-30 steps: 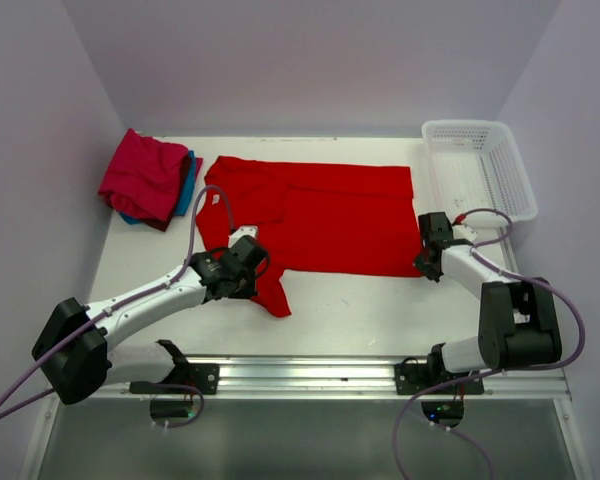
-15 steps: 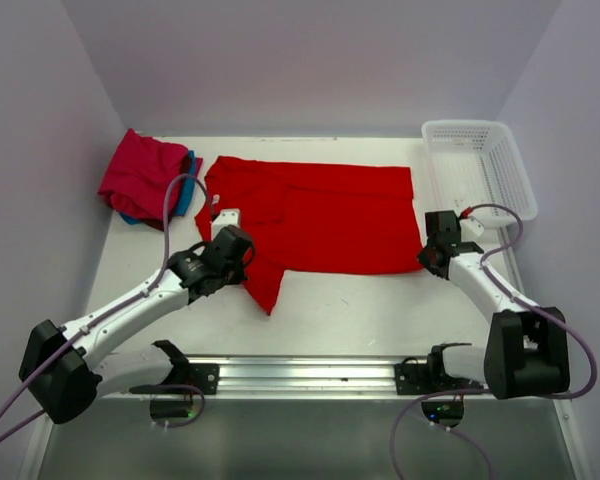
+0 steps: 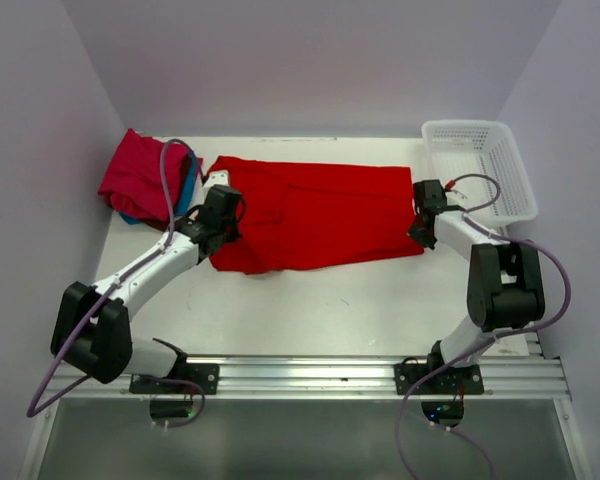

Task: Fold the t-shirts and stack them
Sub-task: Fold the other side of the tshirt into a rectangle, then rotate the tshirt 90 degrees

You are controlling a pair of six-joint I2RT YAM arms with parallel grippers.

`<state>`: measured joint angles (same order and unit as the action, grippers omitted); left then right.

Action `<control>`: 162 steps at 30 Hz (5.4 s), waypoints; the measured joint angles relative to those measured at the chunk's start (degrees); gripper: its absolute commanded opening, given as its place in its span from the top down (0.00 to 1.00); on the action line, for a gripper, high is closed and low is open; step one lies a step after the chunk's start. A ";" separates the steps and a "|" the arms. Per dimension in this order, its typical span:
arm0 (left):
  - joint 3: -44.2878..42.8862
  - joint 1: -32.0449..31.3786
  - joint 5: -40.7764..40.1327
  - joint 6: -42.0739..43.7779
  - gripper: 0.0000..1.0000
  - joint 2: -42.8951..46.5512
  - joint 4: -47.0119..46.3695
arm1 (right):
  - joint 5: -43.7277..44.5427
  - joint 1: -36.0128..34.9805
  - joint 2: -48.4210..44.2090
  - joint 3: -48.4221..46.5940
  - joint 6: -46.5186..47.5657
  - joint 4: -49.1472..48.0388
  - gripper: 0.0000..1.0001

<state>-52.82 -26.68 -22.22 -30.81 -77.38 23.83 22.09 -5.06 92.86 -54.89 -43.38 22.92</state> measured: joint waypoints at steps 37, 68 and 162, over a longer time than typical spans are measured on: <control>-22.14 16.98 4.24 2.97 1.00 -18.60 -4.79 | 2.69 2.03 15.78 -21.81 5.07 2.12 1.00; -30.36 18.71 4.74 3.02 1.00 -26.88 -3.96 | -0.79 2.47 27.91 -36.79 6.34 2.60 1.00; -35.10 23.89 32.52 -10.60 1.00 -50.31 -20.90 | -20.04 -26.93 -5.66 9.07 14.16 2.49 1.00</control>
<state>-87.92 -2.79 10.31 -41.41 -127.70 2.94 2.04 -31.99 87.20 -45.82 -29.21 25.41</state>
